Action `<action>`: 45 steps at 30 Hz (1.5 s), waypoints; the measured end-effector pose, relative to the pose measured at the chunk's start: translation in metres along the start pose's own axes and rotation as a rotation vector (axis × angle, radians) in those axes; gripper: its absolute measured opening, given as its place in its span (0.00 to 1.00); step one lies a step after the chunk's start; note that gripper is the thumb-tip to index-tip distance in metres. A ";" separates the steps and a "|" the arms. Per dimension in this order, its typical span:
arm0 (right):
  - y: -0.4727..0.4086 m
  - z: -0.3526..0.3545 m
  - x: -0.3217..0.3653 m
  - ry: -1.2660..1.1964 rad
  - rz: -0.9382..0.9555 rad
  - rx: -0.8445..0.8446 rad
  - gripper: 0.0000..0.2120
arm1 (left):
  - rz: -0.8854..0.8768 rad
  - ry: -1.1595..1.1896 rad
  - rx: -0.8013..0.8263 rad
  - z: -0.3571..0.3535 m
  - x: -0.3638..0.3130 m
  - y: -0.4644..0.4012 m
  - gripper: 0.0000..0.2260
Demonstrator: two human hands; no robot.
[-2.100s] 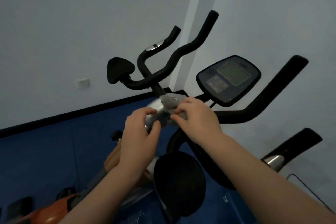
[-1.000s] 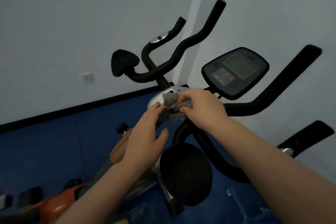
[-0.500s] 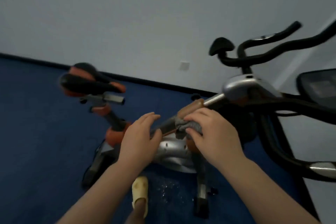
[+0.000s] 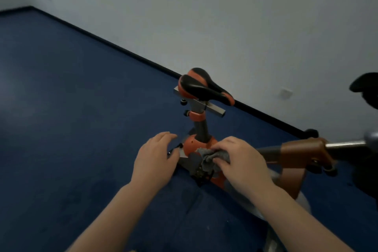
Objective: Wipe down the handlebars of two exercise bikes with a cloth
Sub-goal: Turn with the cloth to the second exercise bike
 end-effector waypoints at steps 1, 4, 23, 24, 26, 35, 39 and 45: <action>-0.009 -0.007 0.011 -0.004 0.004 0.002 0.10 | 0.003 0.000 -0.003 0.008 0.012 -0.003 0.18; -0.036 -0.031 0.050 -0.022 0.008 0.005 0.10 | 0.017 -0.006 0.000 0.035 0.052 -0.013 0.18; -0.209 -0.122 0.157 -0.099 -0.154 -0.080 0.10 | -0.036 0.046 0.076 0.096 0.208 -0.170 0.17; -0.222 -0.123 0.153 -0.093 -0.156 -0.086 0.10 | -0.040 0.055 0.070 0.094 0.209 -0.184 0.17; -0.250 -0.123 0.146 -0.097 -0.158 -0.093 0.10 | -0.051 0.060 0.060 0.092 0.208 -0.212 0.17; -0.381 -0.126 0.126 -0.069 -0.100 -0.048 0.10 | -0.126 0.012 0.063 0.091 0.199 -0.348 0.17; -0.435 -0.125 0.115 -0.077 -0.158 -0.057 0.10 | -0.117 0.024 0.087 0.090 0.211 -0.400 0.17; -0.527 -0.132 0.092 -0.049 -0.300 -0.125 0.11 | -0.178 0.042 0.162 0.083 0.235 -0.513 0.17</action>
Point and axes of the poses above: each hand's wrist, its own y-axis away from the middle knuckle, its own z-axis out of the back of the hand, x = y × z, the point moved 5 cm from there along -y, towards the middle knuckle, and after that the axes turned 2 degrees about x, right-handed, at the moved point
